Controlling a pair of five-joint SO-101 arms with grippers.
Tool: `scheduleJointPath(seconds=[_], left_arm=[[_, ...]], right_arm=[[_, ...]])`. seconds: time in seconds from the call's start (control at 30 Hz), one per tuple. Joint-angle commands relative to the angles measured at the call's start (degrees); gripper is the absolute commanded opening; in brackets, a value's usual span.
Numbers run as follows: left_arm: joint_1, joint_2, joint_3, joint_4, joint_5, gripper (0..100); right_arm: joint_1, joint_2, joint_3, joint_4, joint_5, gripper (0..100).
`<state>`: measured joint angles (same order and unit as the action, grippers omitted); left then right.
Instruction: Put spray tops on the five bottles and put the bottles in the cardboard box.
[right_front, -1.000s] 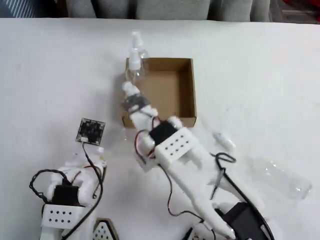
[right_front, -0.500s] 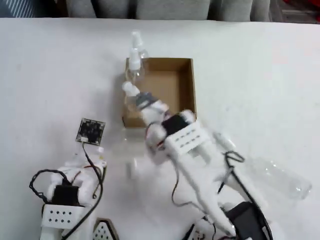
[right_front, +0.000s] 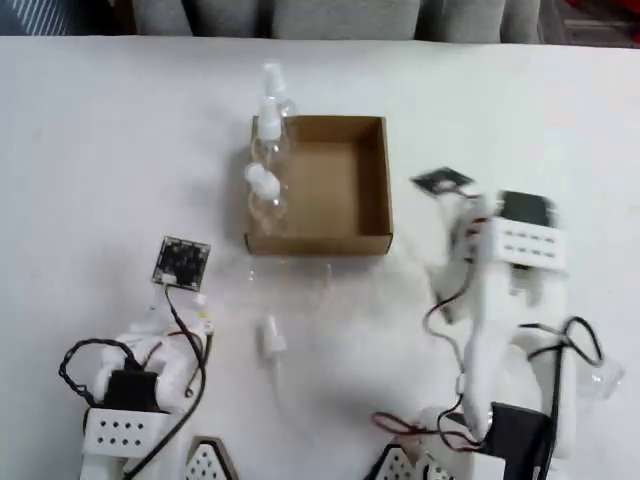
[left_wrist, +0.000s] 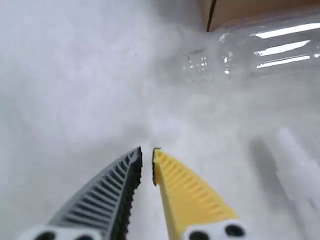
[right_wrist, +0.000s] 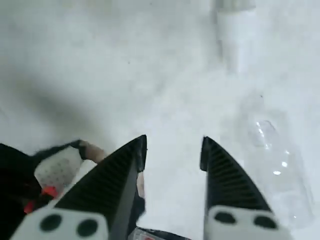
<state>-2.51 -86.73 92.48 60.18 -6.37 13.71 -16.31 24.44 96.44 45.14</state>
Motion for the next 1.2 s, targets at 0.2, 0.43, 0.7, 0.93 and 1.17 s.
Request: scheduleJointPath(seconds=[0.2,0.43,0.7,0.93,1.17], left_arm=[[-0.31,-0.75,-0.44,-1.76,-2.37,5],[-0.4,-0.75,-0.44,-1.76,-2.46,5],[-0.31,-0.75,-0.44,-1.76,-2.37,5],[-0.22,-0.75,-0.44,-1.76,-2.37,5],[-0.22,-0.75,-0.44,-1.76,-2.37,5]], right_arm=[[24.4,-6.55,-2.37,2.07,34.73,30.3],[30.11,-10.68,9.14,-9.89,46.42,35.9],[31.78,-11.65,21.27,-27.03,54.59,35.8],[30.37,-11.56,26.29,-36.09,54.77,35.8],[28.53,-11.56,27.96,-36.26,54.77,35.8]])
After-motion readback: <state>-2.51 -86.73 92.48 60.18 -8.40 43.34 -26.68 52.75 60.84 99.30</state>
